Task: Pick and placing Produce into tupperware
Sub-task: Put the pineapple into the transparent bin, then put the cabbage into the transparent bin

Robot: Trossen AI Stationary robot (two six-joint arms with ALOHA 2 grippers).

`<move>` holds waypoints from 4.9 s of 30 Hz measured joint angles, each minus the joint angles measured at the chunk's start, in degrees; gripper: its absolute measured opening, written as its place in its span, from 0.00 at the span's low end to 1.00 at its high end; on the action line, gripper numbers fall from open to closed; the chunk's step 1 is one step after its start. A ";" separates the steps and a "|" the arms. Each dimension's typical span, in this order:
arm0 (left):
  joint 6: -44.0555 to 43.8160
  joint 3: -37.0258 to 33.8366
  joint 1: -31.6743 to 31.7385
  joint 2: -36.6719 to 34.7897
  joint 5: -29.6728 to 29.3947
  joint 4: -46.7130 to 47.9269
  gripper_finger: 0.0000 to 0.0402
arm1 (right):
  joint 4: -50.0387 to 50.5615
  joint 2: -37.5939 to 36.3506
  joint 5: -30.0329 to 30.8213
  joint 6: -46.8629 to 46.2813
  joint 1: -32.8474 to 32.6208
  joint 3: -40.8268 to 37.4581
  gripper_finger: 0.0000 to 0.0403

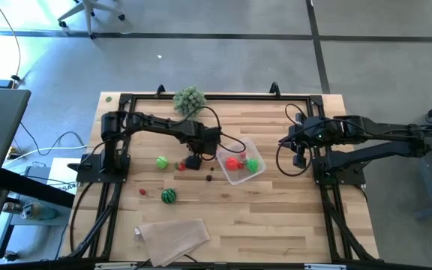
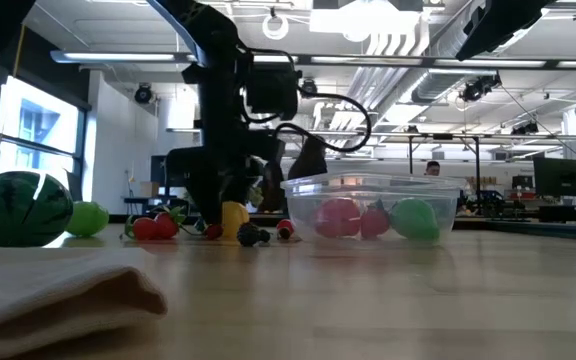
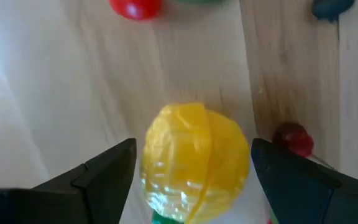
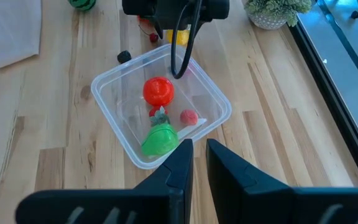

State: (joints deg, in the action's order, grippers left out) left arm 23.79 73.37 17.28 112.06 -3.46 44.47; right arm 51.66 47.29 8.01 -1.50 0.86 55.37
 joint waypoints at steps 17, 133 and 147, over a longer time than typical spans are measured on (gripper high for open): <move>0.49 0.04 -0.04 0.40 -0.64 -1.16 0.61 | -0.02 -0.02 0.00 0.00 0.00 0.00 0.09; 2.32 38.55 -3.45 21.58 1.68 2.19 0.69 | -0.02 -0.02 -0.02 -0.01 0.01 0.00 0.09; -4.70 49.88 -3.54 21.58 2.67 14.71 0.78 | -0.02 -0.01 -0.02 0.00 0.01 0.00 0.09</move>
State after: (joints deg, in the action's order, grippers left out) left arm 19.09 123.25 13.74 133.64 -0.80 59.18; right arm 51.64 47.27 7.99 -1.50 0.87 55.37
